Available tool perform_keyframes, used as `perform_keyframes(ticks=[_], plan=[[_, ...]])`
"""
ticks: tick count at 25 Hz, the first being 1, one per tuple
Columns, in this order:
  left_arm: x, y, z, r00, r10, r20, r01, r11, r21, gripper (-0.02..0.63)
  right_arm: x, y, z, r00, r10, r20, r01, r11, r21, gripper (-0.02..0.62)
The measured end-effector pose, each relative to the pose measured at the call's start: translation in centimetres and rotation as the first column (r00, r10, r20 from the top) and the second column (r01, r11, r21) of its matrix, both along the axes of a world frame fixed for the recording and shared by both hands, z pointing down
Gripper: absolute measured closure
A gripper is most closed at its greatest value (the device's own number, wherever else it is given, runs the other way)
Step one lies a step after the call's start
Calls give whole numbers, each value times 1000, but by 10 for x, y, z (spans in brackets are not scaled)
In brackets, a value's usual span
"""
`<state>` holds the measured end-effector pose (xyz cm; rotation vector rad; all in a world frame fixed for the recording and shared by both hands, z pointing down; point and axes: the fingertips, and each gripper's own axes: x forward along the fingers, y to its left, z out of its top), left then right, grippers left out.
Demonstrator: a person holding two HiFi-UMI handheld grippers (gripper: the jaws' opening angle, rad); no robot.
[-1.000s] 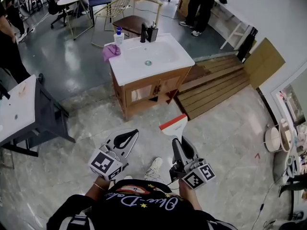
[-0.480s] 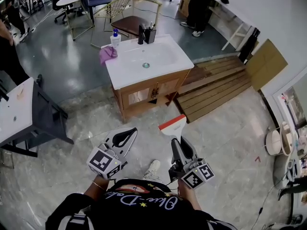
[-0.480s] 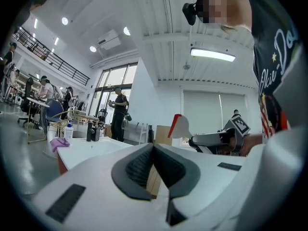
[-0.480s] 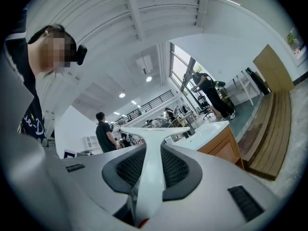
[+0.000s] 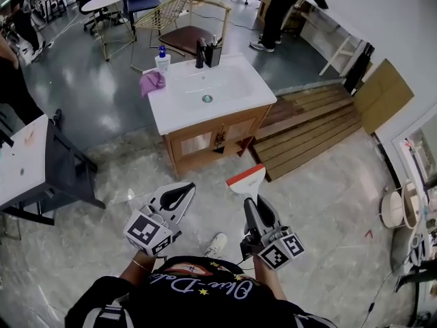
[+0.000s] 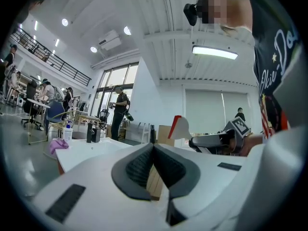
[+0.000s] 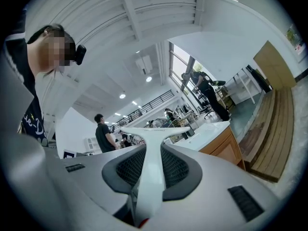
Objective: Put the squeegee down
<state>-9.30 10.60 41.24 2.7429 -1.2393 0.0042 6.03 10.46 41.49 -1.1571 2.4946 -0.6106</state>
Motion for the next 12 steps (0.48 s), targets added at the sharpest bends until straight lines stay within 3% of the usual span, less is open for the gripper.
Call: perform_keyframes(ticks=[12], plan=[[19, -16, -4, 999, -11, 30, 11, 1000, 1, 609, 19, -22, 2, 999, -9, 49, 9, 1000, -5, 488]])
